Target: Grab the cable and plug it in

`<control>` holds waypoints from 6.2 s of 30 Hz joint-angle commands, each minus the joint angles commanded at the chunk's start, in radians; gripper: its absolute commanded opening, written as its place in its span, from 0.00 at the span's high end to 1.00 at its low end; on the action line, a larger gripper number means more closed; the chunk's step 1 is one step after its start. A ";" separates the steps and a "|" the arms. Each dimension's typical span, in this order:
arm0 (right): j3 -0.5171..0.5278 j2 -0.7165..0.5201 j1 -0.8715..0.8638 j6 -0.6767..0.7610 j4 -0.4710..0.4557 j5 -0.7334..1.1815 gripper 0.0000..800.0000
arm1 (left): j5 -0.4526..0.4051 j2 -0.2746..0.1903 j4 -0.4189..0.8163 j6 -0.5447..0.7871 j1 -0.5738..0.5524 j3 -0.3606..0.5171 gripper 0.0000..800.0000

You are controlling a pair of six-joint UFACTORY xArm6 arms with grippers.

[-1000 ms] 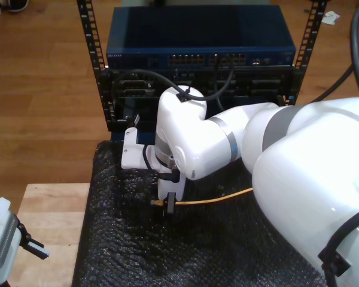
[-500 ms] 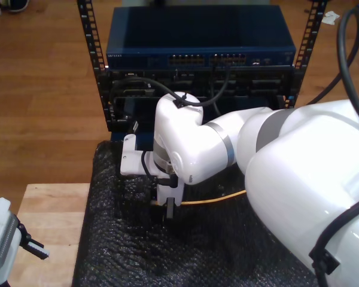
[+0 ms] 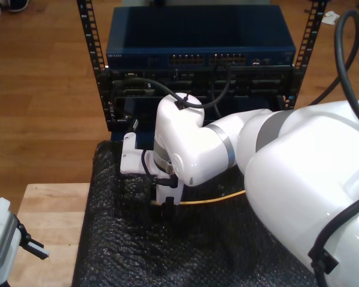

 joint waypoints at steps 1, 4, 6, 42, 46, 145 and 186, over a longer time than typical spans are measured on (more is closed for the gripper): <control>0.000 0.000 0.000 0.000 0.000 0.000 0.45 | 0.002 0.000 0.000 0.002 0.000 0.000 0.00; -0.002 -0.002 0.000 0.000 0.000 0.000 0.50 | 0.000 0.000 0.000 0.000 0.000 -0.002 0.00; -0.002 0.000 0.000 0.000 0.000 0.000 0.50 | 0.000 0.000 0.000 0.000 0.000 -0.002 0.00; 0.020 0.000 0.003 0.203 -0.226 -0.018 0.58 | 0.000 0.000 0.000 0.002 0.000 -0.002 0.00; 0.018 -0.002 0.012 0.203 -0.226 -0.018 0.58 | 0.000 0.000 0.000 0.000 0.000 -0.002 0.00; 0.015 -0.381 -0.186 -0.275 0.232 0.423 0.99 | 0.203 0.002 -0.330 -0.140 -0.133 -0.103 0.00; 0.091 -0.706 -0.500 -0.422 0.568 0.756 0.99 | 0.000 0.098 -0.655 -0.350 -0.651 -0.245 0.00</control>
